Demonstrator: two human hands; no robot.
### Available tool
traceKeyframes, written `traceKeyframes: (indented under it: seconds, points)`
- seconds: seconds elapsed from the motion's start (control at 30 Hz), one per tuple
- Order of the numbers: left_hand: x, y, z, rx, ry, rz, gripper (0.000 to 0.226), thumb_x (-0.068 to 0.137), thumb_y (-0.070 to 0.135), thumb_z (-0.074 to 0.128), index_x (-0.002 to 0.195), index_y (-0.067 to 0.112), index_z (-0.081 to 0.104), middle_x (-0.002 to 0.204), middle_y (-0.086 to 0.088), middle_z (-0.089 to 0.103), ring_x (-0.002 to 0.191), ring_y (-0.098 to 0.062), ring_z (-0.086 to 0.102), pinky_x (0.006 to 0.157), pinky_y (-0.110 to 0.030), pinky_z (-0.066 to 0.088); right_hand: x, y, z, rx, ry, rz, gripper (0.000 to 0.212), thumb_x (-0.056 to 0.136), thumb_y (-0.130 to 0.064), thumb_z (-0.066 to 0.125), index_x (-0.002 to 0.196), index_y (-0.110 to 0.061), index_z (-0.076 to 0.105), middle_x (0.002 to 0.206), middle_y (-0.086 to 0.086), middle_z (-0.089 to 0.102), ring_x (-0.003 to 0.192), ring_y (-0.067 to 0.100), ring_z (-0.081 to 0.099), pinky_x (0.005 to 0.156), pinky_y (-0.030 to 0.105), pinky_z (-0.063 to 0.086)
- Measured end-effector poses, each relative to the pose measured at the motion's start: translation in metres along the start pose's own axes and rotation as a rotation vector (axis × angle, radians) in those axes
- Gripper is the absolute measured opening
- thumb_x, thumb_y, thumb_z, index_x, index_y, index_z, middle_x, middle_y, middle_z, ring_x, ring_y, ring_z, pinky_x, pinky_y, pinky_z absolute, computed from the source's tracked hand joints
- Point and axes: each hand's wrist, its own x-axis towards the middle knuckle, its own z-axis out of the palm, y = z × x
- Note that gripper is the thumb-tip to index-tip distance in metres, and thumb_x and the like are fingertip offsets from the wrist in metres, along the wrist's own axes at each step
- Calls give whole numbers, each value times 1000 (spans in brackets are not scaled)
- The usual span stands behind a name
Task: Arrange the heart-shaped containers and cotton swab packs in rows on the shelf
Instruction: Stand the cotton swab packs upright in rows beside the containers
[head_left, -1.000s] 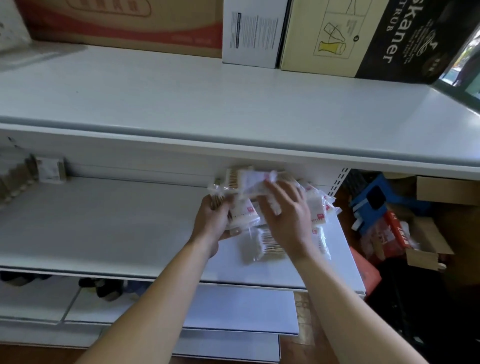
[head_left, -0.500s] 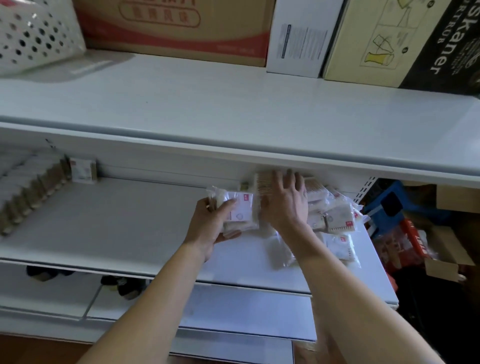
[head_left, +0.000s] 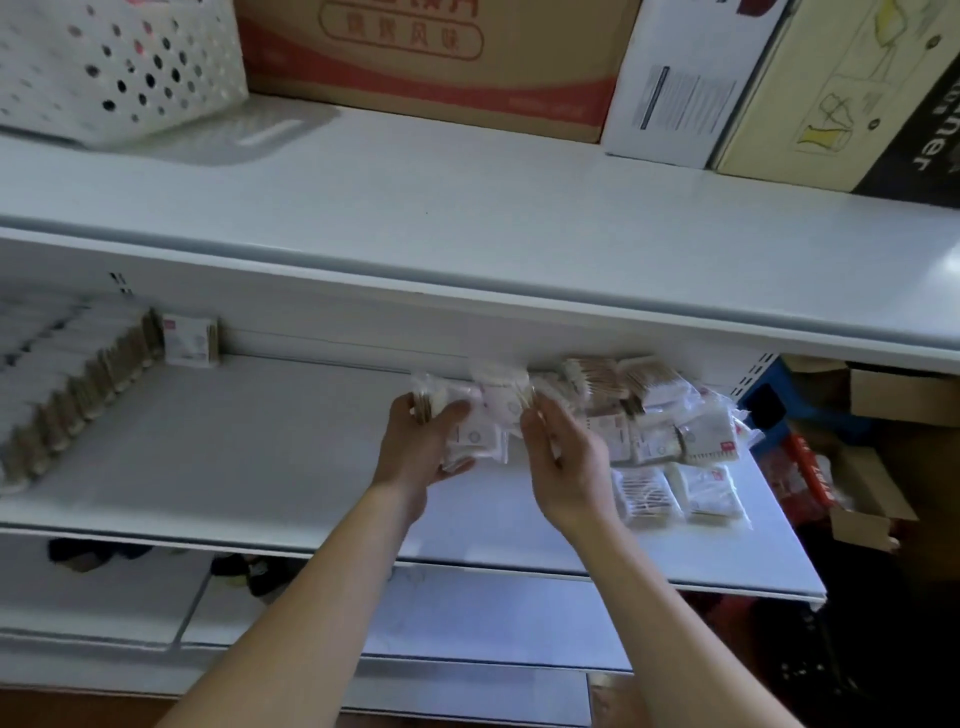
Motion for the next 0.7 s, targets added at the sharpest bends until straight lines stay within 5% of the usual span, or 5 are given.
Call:
traceKeyframes:
  seconds: [0.1,0.23,0.47,0.57,0.7]
  points:
    - [-11,2,-6,23,-25,-26,28,89,29,72,112,18,59,103,-11,70,84,-25,71,72,-47,63,-12,-10,11,344,-11,366,24,106,-21,45,93,-12,63,74,-9,65,74,7,70,70,27,51]
    - [-22,2,-24,57,34,-18,18,90,30,72,102,22,60,97,-12,71,75,-22,72,72,-49,63,-4,-13,20,512,-53,531,30,106,-23,44,91,-14,68,80,5,72,71,25,71,74,45,57]
    - [-43,2,-70,83,105,31,47,85,36,77,124,20,56,110,-11,71,83,-22,75,70,-44,63,-19,-48,62,624,-216,649,30,104,-23,46,87,-13,69,75,6,70,70,23,67,65,39,54]
    - [-47,9,-96,27,109,42,45,87,30,76,125,19,56,114,-10,70,89,-27,74,71,-43,62,-26,-62,84,513,-273,529,28,94,-33,49,80,-14,64,73,3,65,75,31,65,64,39,48]
    - [-48,23,-136,-21,144,77,48,87,30,76,128,18,55,116,-11,69,86,-25,75,70,-43,62,-20,-80,115,469,-344,399,34,85,-37,53,117,-36,64,94,-1,69,85,20,66,73,43,53]
